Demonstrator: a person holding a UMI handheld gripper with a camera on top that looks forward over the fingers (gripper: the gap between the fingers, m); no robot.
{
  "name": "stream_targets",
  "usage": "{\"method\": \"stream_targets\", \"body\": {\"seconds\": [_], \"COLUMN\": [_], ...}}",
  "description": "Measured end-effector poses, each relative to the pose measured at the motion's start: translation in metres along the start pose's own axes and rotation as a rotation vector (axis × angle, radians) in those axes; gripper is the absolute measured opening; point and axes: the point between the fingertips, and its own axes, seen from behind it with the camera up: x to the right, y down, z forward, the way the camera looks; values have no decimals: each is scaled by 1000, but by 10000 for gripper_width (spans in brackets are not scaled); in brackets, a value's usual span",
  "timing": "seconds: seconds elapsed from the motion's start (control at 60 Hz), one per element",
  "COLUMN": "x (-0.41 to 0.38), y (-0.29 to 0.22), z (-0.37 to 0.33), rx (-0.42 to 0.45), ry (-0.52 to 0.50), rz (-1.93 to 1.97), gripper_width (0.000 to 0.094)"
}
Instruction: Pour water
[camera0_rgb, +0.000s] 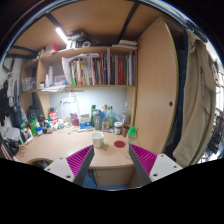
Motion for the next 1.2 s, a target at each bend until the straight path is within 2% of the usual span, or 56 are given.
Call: {"method": "stream_targets", "body": {"seconds": [0.267, 0.433, 0.683, 0.767, 0.95, 1.017, 1.067, 1.117, 1.2], "x": [6, 32, 82, 99, 121, 124, 123, 120, 117], "y": [16, 37, 85, 99, 134, 131, 122, 120, 122], "z": [-6, 31, 190, 250, 355, 378, 392, 404, 412], "rx": [-5, 15, 20, 46, 34, 73, 96, 91, 42], "ry": [61, 89, 103, 117, 126, 123, 113, 99, 104], "rz": [-9, 13, 51, 18, 81, 64, 40, 19, 15], "gripper_width": [811, 812, 812, 812, 810, 807, 774, 532, 512]}}
